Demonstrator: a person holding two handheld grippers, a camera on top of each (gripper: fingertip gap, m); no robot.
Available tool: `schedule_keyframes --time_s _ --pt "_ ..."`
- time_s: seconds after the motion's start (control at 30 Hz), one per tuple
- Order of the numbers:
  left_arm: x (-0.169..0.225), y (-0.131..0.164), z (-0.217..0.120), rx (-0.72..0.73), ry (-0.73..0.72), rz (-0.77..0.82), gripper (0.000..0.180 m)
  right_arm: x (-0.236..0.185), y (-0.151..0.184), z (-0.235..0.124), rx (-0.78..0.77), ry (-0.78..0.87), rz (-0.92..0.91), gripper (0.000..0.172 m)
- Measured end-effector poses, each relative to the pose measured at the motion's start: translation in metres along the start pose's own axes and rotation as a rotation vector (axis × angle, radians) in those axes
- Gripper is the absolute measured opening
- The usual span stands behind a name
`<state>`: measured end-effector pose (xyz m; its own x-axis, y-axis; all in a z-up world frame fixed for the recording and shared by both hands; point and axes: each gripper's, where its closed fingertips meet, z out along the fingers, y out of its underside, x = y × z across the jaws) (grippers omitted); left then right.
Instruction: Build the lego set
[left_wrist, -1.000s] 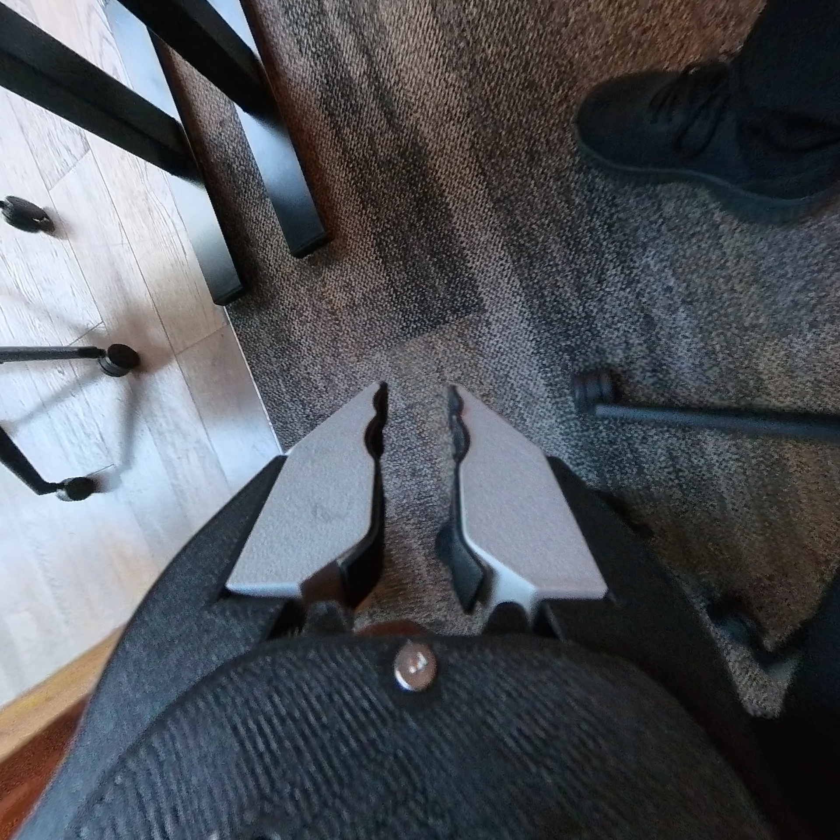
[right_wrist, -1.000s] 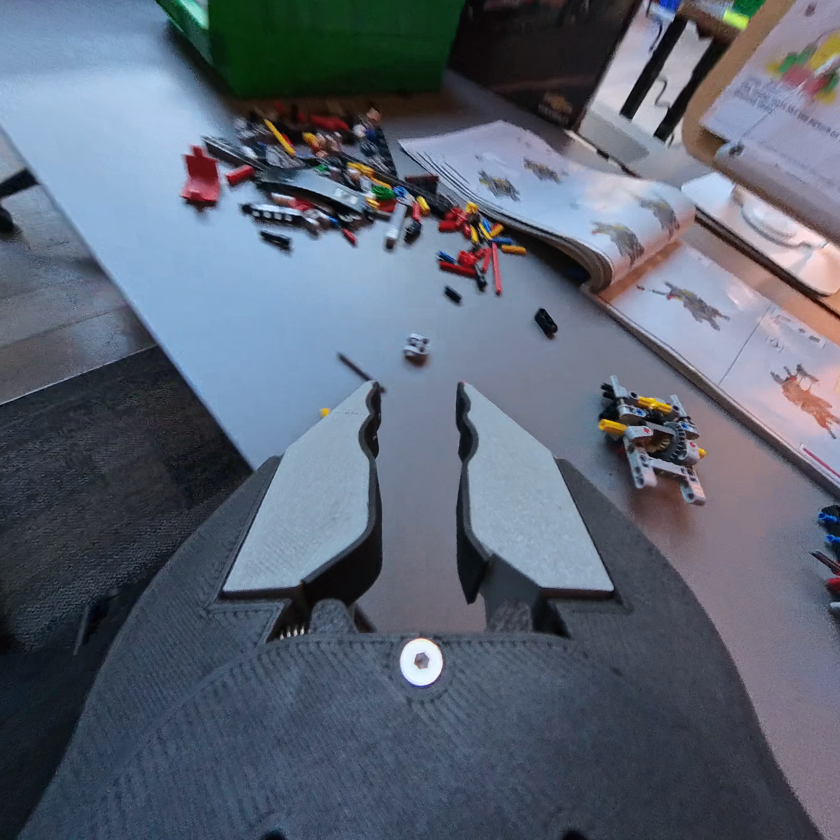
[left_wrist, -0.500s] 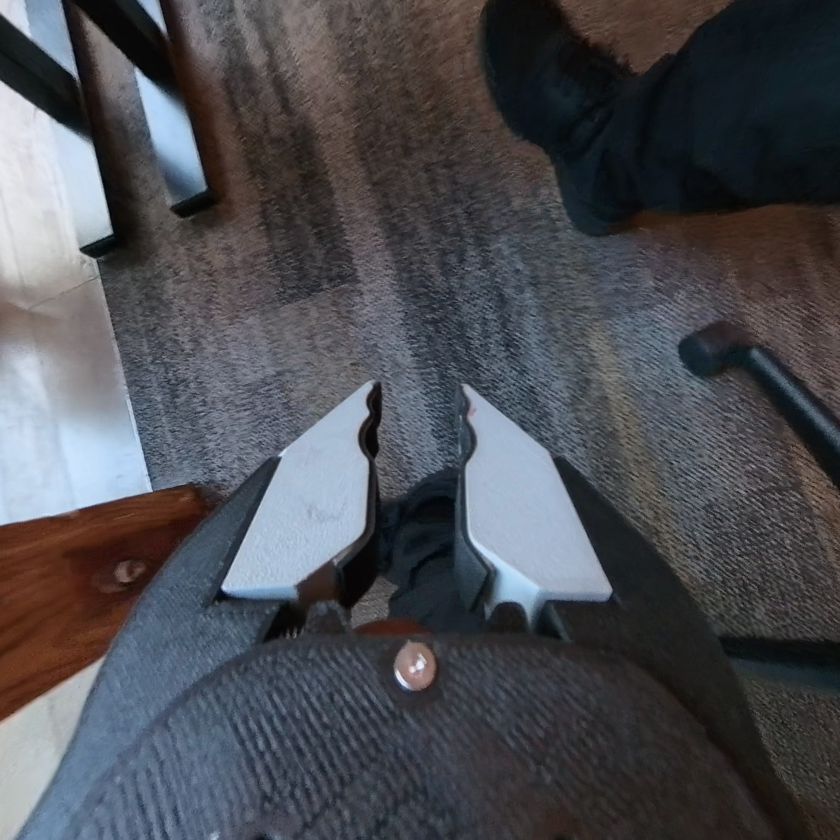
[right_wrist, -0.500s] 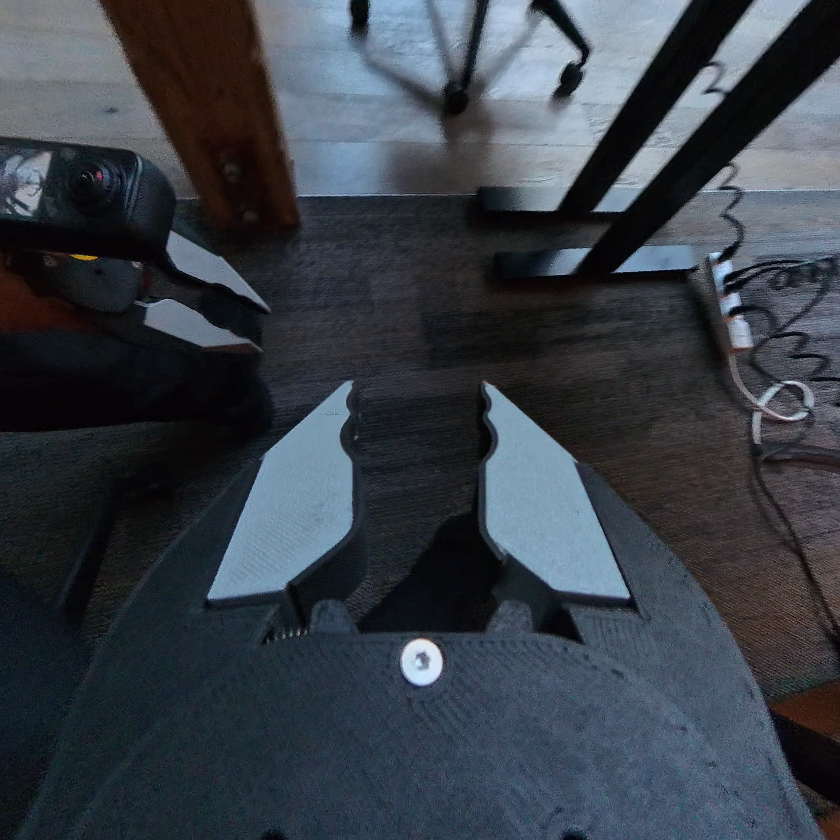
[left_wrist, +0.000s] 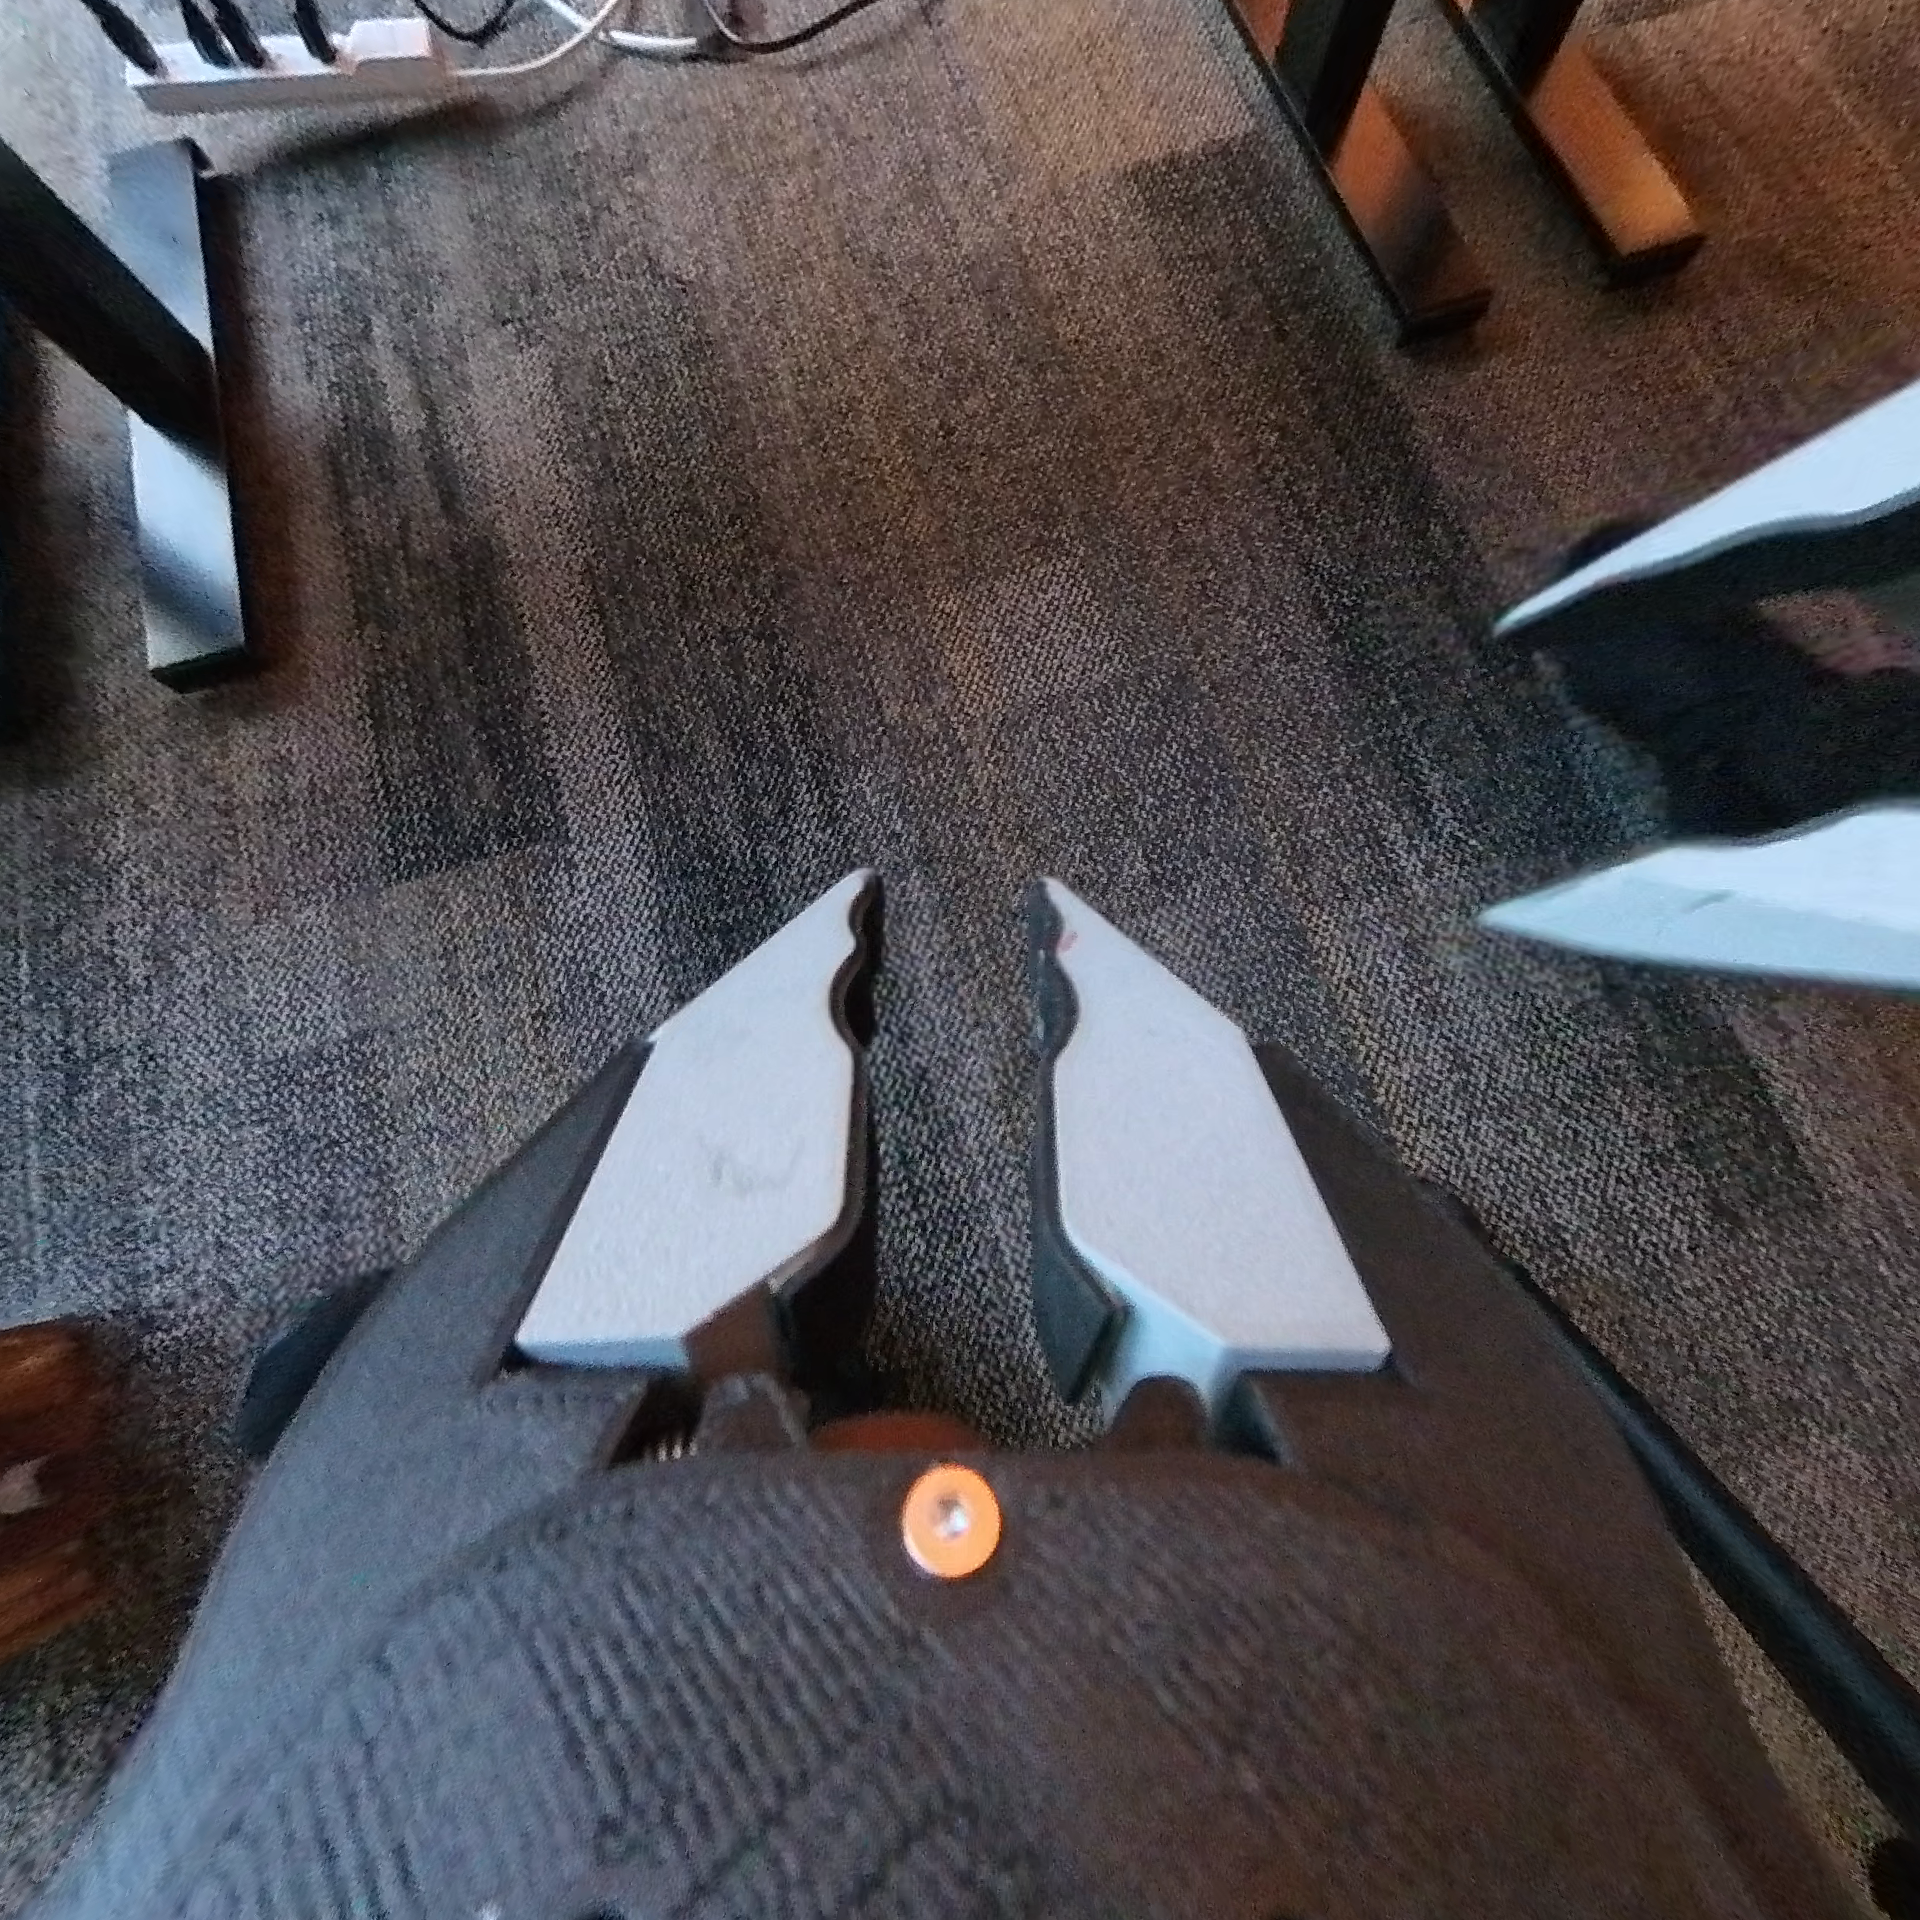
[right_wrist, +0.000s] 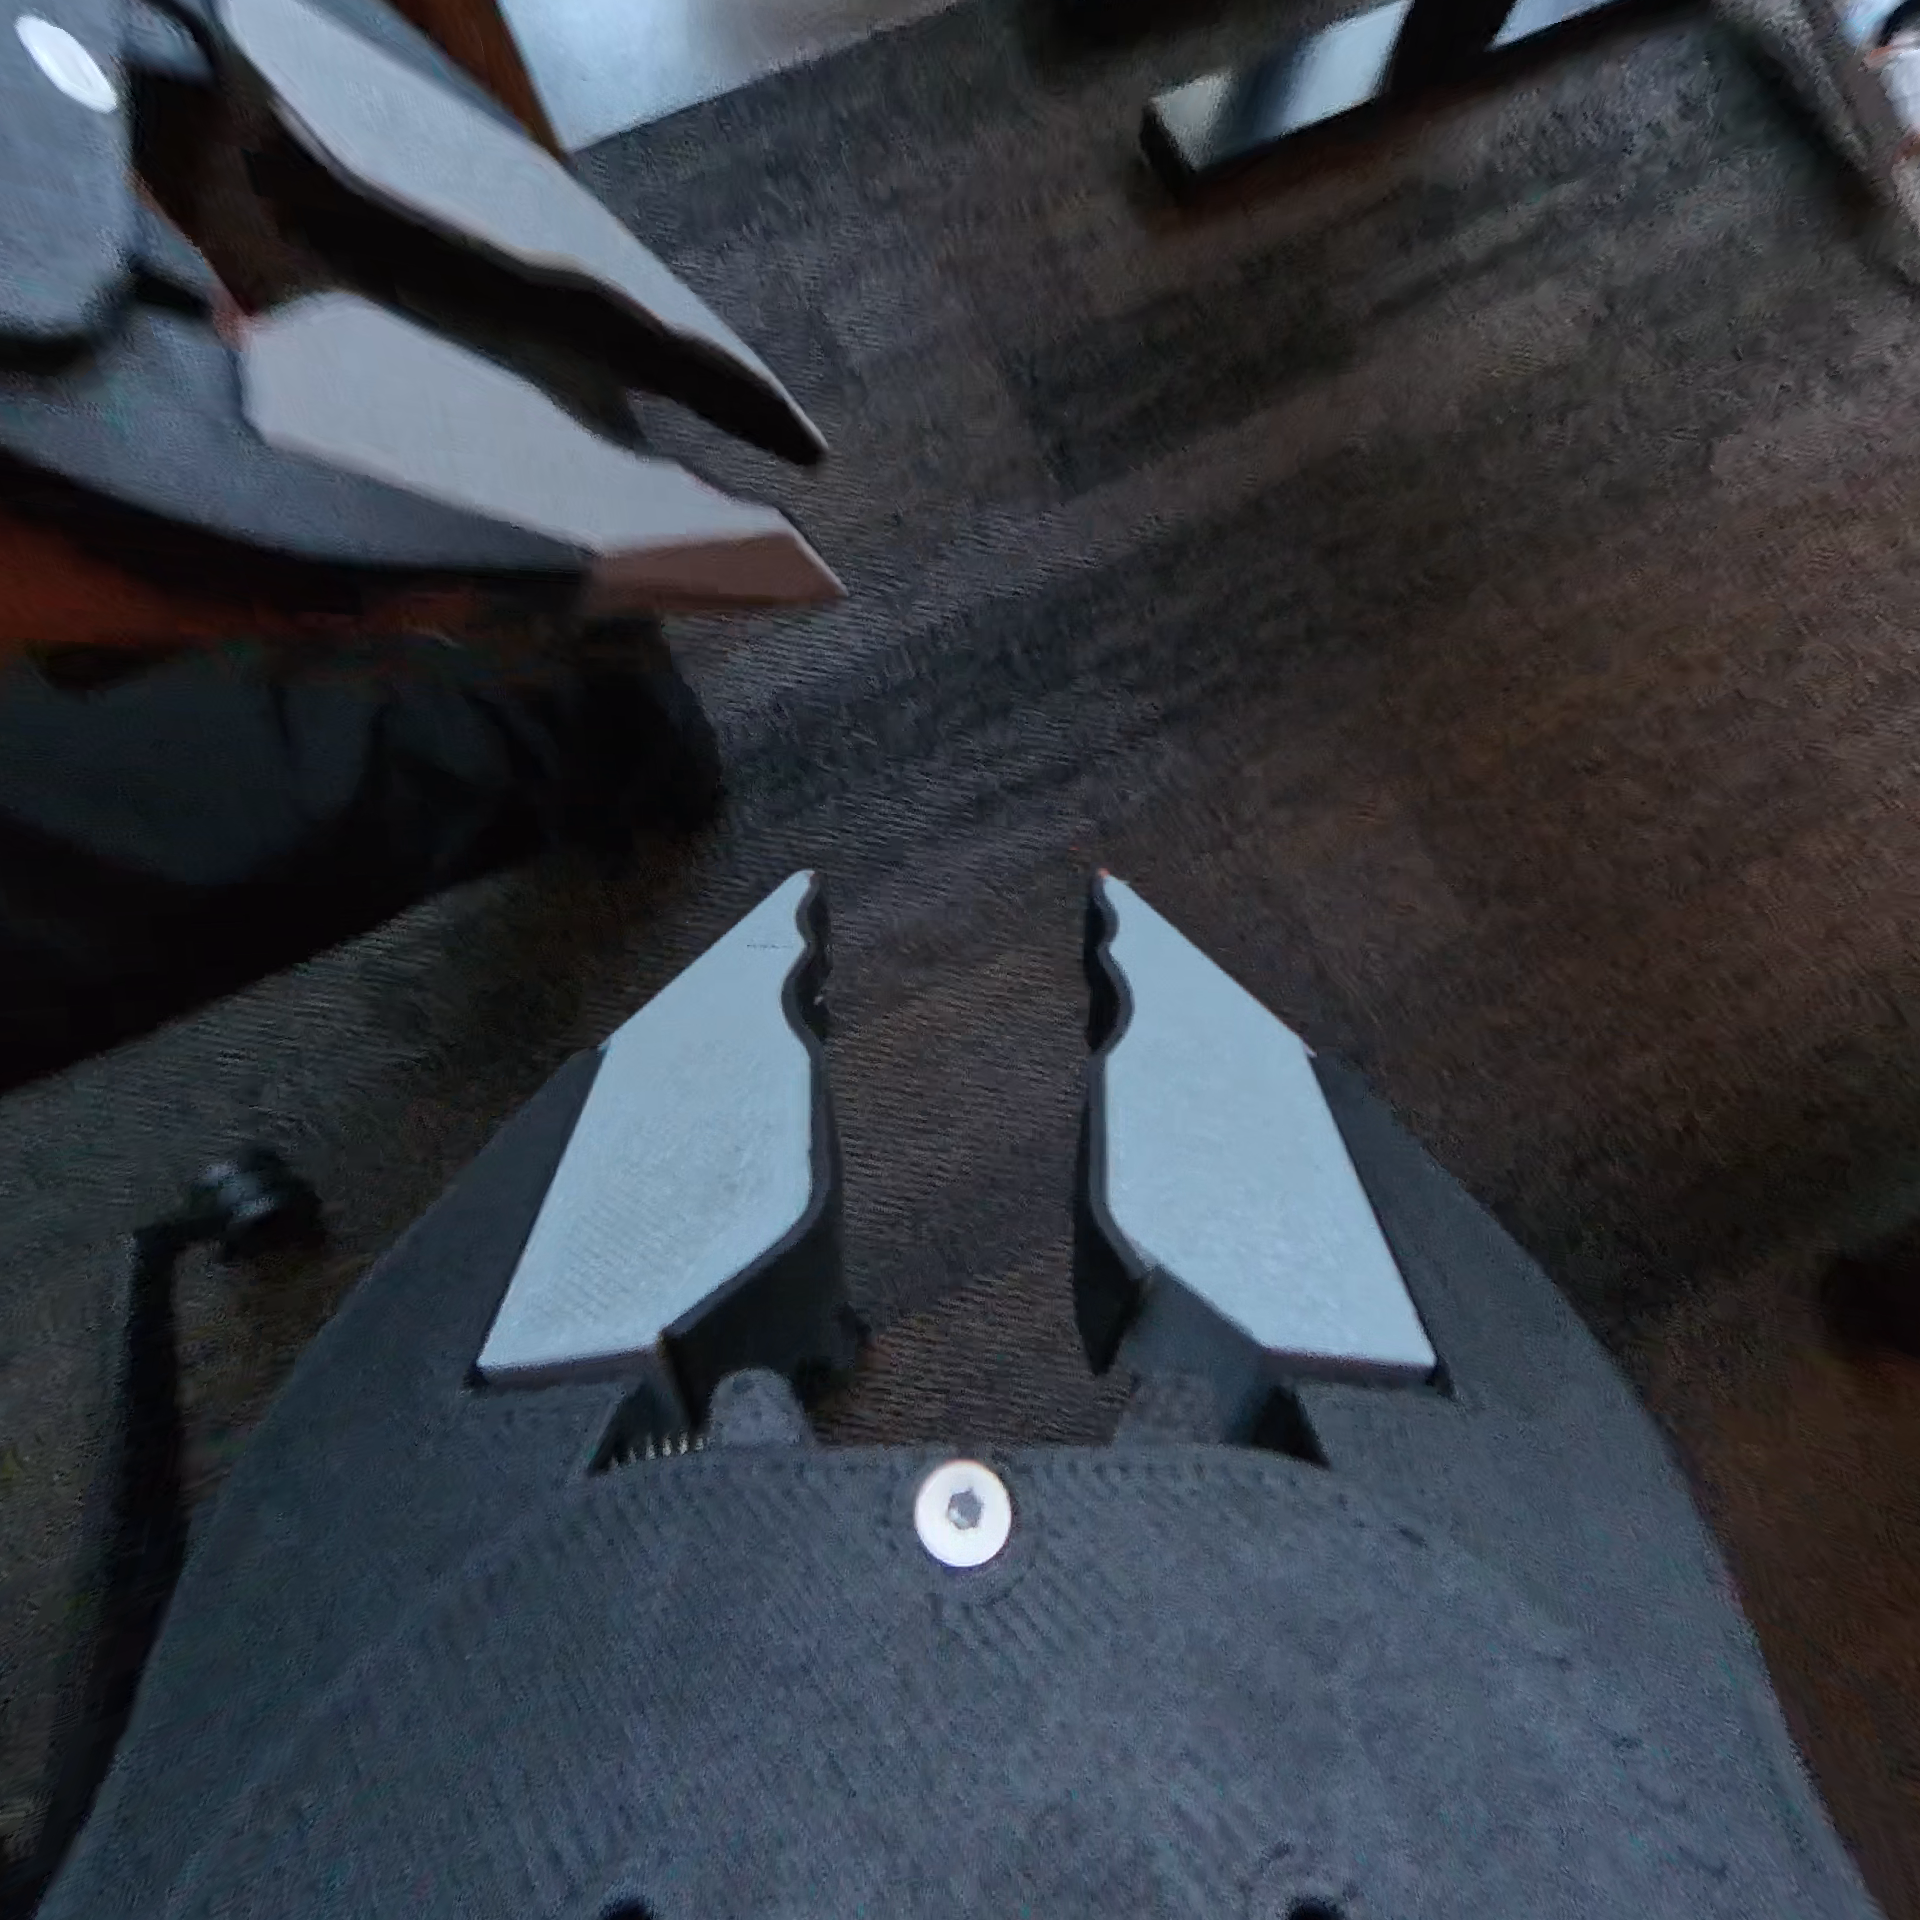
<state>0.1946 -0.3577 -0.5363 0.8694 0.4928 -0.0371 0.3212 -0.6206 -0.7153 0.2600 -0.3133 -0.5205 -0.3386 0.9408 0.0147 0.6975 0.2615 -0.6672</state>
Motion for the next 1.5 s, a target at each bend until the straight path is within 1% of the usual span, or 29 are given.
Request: schedule_keyframes --time_s 0.07,0.1,0.17,0.2,0.23,0.27,0.37,0.4,0.47,0.53,0.6,0.67,0.73,0.83,0.87,0.93,1.07,1.2,1.27,1.37,1.43,1.5 --pt "0.010 -0.004 0.008 -0.016 -0.013 0.029 0.026 0.025 0.028 -0.014 0.000 0.045 -0.025 0.042" --pt "0.014 -0.006 0.012 -0.022 -0.018 0.041 0.026 0.041 0.043 -0.020 -0.026 0.062 -0.030 0.044" --pt "0.024 -0.010 0.023 -0.036 -0.016 0.053 0.026 0.085 0.070 -0.040 -0.061 0.140 -0.071 0.042" --pt "0.031 -0.015 0.028 -0.039 -0.004 0.055 0.026 0.113 0.085 -0.052 -0.069 0.205 -0.063 0.035" --pt "0.038 -0.021 0.033 -0.037 0.007 0.064 0.026 0.138 0.101 -0.065 -0.087 0.243 0.004 0.035" --pt "0.045 -0.027 0.039 -0.036 0.012 0.076 0.025 0.158 0.115 -0.078 -0.098 0.253 0.102 0.039" --pt "0.070 -0.046 0.062 -0.040 0.062 0.090 0.025 0.211 0.158 -0.117 -0.089 0.321 0.347 0.037" --pt "0.079 -0.053 0.071 -0.040 0.080 0.095 0.025 0.220 0.169 -0.127 -0.085 0.326 0.420 0.039" --pt "0.099 -0.066 0.089 -0.036 0.121 0.110 0.025 0.227 0.177 -0.136 -0.036 0.288 0.541 0.041" --pt "0.117 -0.071 0.106 -0.042 0.147 0.152 0.025 0.225 0.171 -0.135 0.011 0.235 0.597 0.047" --pt "0.127 -0.059 0.120 -0.090 0.146 0.206 0.025 0.225 0.162 -0.126 0.028 0.215 0.609 0.047" --pt "0.135 -0.042 0.126 -0.130 0.151 0.277 0.026 0.223 0.143 -0.116 0.058 0.182 0.600 0.050" --pt "0.135 -0.023 0.127 -0.149 0.129 0.392 0.025 0.226 0.123 -0.109 0.085 0.180 0.565 0.049" --pt "0.136 0.006 0.120 -0.178 0.123 0.537 0.009 0.231 0.099 -0.107 0.130 0.179 0.538 0.049" --pt "0.135 0.012 0.115 -0.199 0.117 0.556 0.008 0.233 0.091 -0.108 0.155 0.171 0.540 0.049" --pt "0.134 0.019 0.102 -0.232 0.095 0.534 0.009 0.238 0.080 -0.113 0.203 0.164 0.553 0.050" --pt "0.140 0.022 0.072 -0.284 0.054 0.370 0.011 0.246 0.077 -0.125 0.261 0.165 0.593 0.050" --pt "0.157 0.019 0.043 -0.302 0.034 0.395 0.011 0.238 0.063 -0.144 0.410 0.081 0.581 0.056" --pt "0.163 0.010 0.030 -0.292 0.019 0.417 0.012 0.234 0.064 -0.147 0.410 0.076 0.550 0.056" --pt "0.164 -0.007 0.012 -0.247 -0.030 0.406 0.018 0.229 0.068 -0.148 0.373 0.099 0.509 0.056" --pt "0.159 -0.018 0.006 -0.205 -0.073 0.358 0.019 0.226 0.068 -0.152 0.357 0.116 0.467 0.056" --pt "0.158 -0.028 0.006 -0.178 -0.063 0.264 0.022 0.223 0.065 -0.155 0.358 0.134 0.443 0.055"
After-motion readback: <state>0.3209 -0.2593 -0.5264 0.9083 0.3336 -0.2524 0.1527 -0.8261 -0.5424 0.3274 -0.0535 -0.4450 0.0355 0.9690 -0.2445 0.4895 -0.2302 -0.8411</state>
